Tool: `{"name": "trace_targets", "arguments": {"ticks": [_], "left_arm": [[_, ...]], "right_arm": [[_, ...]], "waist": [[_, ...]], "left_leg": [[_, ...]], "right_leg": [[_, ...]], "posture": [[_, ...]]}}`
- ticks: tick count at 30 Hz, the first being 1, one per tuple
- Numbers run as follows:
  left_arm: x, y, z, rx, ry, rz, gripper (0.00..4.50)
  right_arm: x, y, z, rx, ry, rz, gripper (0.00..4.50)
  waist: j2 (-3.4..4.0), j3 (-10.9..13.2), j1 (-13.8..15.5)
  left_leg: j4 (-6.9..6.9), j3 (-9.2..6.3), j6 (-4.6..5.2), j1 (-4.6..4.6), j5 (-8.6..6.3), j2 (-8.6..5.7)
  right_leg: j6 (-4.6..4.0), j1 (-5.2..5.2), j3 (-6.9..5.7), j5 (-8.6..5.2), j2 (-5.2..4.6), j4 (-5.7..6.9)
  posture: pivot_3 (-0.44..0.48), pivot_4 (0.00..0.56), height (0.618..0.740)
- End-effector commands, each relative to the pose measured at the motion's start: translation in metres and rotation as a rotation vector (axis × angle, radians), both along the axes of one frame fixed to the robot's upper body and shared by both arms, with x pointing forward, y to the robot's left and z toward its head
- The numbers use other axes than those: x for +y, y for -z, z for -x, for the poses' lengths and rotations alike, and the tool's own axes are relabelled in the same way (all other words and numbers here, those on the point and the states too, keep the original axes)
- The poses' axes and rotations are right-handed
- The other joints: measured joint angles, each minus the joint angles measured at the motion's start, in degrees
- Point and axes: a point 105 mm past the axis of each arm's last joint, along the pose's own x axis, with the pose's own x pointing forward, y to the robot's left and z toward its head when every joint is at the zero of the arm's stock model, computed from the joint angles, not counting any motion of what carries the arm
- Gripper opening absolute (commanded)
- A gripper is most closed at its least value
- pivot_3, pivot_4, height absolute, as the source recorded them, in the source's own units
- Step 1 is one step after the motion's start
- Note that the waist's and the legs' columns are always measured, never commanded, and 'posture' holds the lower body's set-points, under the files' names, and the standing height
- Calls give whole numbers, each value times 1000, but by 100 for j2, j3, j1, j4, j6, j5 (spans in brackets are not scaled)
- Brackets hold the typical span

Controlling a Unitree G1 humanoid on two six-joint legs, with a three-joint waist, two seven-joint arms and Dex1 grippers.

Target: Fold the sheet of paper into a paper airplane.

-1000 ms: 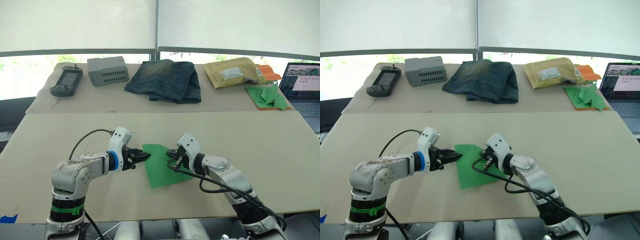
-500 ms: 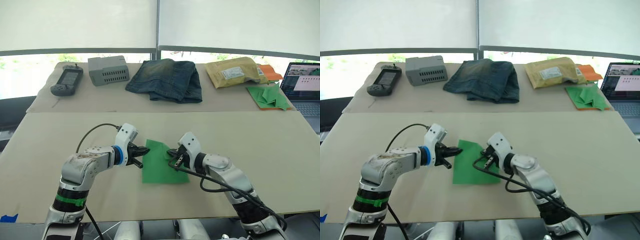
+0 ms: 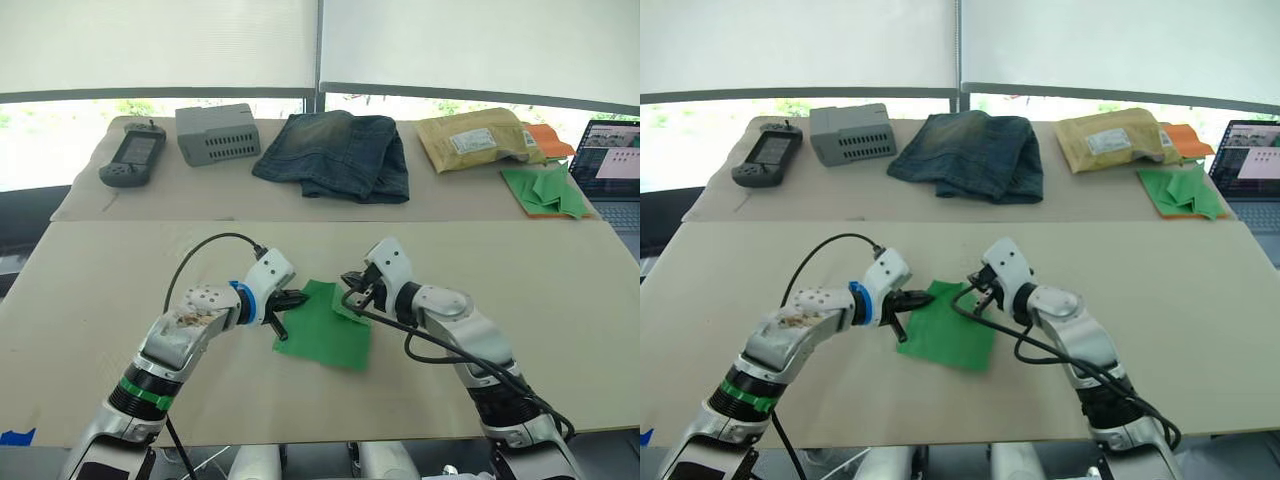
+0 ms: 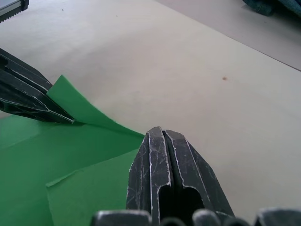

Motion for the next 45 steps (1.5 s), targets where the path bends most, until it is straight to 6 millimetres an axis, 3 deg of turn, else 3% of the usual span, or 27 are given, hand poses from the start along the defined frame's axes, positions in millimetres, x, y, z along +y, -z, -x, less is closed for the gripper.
{"name": "trace_targets", "arguments": {"ticks": [1,11,24,28,35,38,45], "left_arm": [[-8,-5,3,-98,61,-45,39],[-12,8,9,-114,112,-122,39],[-12,12,8,-107,97,-129,39],[-12,13,9,-93,92,-125,39],[-11,0,9,-55,79,-65,39],[-5,-12,13,-7,79,-2,799],[23,-43,7,33,29,150,3240]], "right_arm": [[4,-12,0,-35,-8,-31,0],[23,-32,-9,-8,-91,-102,0],[21,3,13,185,-171,-9,0],[20,14,14,208,-163,17,0],[19,28,16,243,-168,53,0],[17,32,16,251,-163,64,0],[15,35,15,251,-157,76,0]], "waist": [[0,0,4],[1,0,-11],[1,0,2],[1,0,-7],[1,-1,-14],[1,-1,-26],[1,-1,-21]], "left_leg": [[2,1,0,0,0,-1],[19,2,0,5,2,0],[37,1,1,2,1,0],[53,1,1,7,1,1],[52,1,1,15,1,2],[51,1,1,14,1,3],[51,0,0,15,1,5]], "right_leg": [[1,1,-1,0,1,0],[2,4,-2,1,12,13],[1,7,-3,2,7,23],[38,14,-3,-14,11,26],[38,22,-3,-14,13,26],[38,19,-3,-14,14,27],[39,18,-3,-15,14,28]], "posture": [[0,150,728],[0,150,728],[0,150,728],[0,150,728],[0,150,728],[0,150,728],[0,150,728]]}}
